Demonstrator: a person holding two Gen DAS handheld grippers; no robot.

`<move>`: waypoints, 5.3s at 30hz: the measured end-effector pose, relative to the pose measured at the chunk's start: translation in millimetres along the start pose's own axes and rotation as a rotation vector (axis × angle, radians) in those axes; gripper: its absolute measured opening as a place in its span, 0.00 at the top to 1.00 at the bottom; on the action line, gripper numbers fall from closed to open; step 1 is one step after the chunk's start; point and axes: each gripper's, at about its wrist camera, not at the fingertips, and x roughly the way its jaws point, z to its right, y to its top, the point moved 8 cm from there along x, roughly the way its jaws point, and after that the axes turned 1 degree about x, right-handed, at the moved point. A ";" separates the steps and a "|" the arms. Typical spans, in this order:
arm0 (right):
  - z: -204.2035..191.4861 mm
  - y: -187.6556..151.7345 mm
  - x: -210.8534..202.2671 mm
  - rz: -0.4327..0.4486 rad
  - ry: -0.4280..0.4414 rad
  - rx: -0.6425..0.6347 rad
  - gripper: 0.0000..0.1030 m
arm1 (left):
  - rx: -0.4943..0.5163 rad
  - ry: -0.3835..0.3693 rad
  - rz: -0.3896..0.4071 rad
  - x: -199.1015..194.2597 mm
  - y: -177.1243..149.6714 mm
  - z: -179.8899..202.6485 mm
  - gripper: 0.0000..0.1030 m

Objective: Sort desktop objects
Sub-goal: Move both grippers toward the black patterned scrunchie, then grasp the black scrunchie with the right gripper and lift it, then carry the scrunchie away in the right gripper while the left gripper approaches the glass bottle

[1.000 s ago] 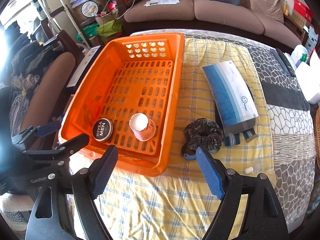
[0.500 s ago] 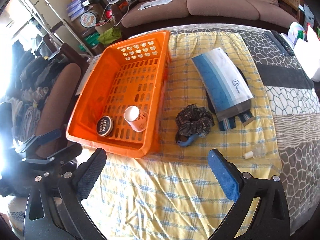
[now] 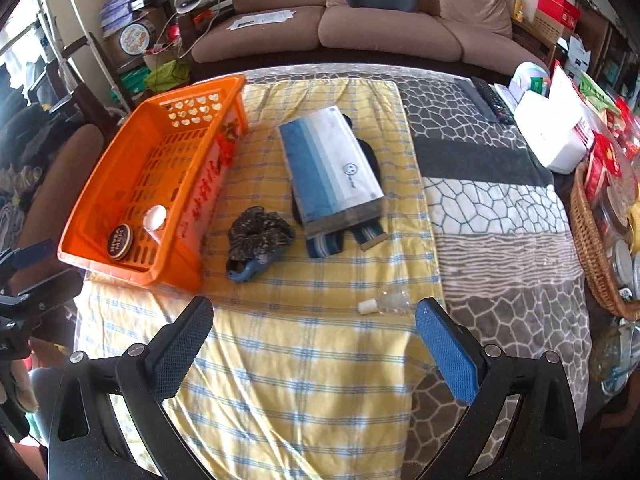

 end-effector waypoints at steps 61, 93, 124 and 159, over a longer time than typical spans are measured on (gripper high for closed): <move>-19.7 9.8 119.9 -0.229 0.506 0.168 0.28 | -0.032 -0.173 -0.060 54.5 50.8 24.9 0.33; -13.4 -33.8 191.8 -0.376 -0.019 -0.254 0.00 | -0.083 -0.238 -0.077 56.2 18.9 2.9 0.29; -36.9 -2.3 136.7 -0.288 0.268 0.005 0.56 | -0.090 -0.216 -0.056 41.0 16.5 -10.8 0.29; 25.4 27.3 39.0 -0.051 0.293 0.099 0.89 | 0.052 -0.260 -0.127 66.5 31.8 96.8 0.29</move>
